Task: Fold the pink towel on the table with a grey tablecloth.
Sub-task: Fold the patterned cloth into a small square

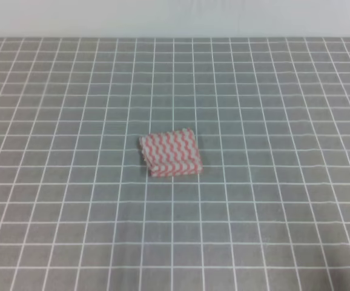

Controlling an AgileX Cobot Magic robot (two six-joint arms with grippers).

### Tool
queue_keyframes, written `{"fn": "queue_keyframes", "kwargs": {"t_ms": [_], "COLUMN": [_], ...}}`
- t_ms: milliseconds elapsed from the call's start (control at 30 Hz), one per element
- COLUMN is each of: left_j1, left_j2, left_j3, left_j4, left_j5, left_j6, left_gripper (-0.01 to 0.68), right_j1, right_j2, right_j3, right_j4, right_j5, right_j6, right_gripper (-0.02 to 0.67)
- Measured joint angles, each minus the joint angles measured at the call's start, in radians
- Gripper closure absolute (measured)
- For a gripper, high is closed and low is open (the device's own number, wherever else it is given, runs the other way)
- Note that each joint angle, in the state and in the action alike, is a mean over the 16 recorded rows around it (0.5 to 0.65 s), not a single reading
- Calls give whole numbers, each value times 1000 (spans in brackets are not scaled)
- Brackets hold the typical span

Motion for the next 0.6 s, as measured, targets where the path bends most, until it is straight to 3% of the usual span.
{"fn": "queue_keyframes", "kwargs": {"t_ms": [267, 600], "left_j1": [11, 11], "left_j2": [-27, -31], "left_j3": [20, 25], "left_j4": [-6, -13], "left_j5": [125, 162], "left_j6": [19, 19], "left_gripper": [673, 673], "right_j1": [0, 0], "right_j2": [0, -3], "right_j3": [0, -5], "right_j4": [0, 0], "right_j5": [-1, 1], "right_j6": [0, 0], "right_gripper": [666, 666]}}
